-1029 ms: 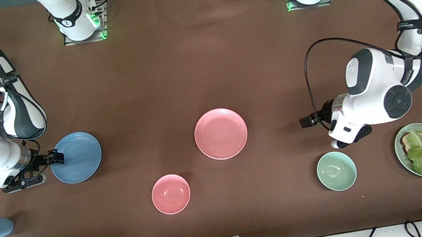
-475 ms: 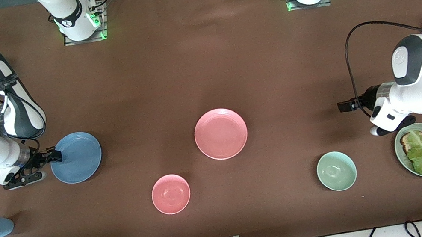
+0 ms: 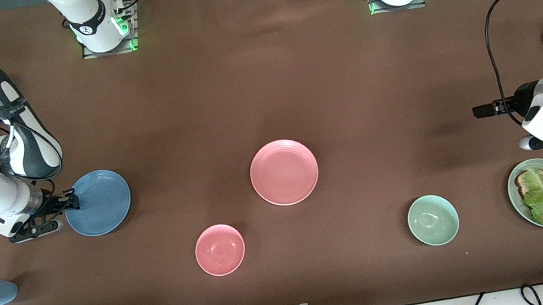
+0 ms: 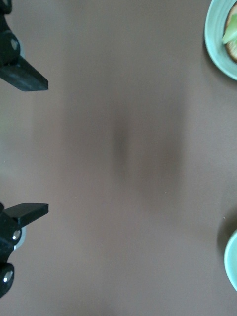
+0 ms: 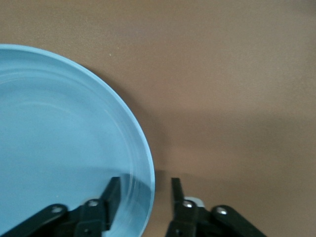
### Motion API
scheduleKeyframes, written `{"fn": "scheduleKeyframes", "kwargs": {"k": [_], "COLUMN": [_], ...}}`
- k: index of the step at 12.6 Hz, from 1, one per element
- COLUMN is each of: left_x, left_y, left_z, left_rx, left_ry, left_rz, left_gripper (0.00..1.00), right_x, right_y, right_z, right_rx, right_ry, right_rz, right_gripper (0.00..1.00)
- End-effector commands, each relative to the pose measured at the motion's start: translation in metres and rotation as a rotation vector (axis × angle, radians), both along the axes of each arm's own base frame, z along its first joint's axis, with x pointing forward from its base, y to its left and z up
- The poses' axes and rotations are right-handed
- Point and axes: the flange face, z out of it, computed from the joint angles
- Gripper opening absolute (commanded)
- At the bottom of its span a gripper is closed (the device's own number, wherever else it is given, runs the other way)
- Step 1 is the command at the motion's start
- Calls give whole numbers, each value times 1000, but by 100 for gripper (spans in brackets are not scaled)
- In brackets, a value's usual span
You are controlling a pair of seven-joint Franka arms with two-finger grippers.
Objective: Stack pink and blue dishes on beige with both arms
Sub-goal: 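Lift the blue plate with the right gripper toward the stacked plates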
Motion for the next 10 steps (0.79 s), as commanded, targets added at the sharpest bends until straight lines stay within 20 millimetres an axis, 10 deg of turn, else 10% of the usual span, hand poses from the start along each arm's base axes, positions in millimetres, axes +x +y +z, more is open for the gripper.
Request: {"fn": "scheduleKeyframes", "kwargs": {"k": [1,3,10], "left_x": [-31,-48,-102], "left_y": [4,8,-42], "left_z": [66,98,162], "left_rx": [39,56,73], "left_ry": [-78,-112,-202], "left_rz": [-87,-66,-175], "left_gripper": [100,100,100], "right_x": [-2,-2,5], "right_y": [0,0,32], "right_z": [1,2,86], "right_rx": [16,15,37], "right_ry": [-9,-12,-38], "right_rz": [0,3,38], "right_gripper": [20,0,0]}}
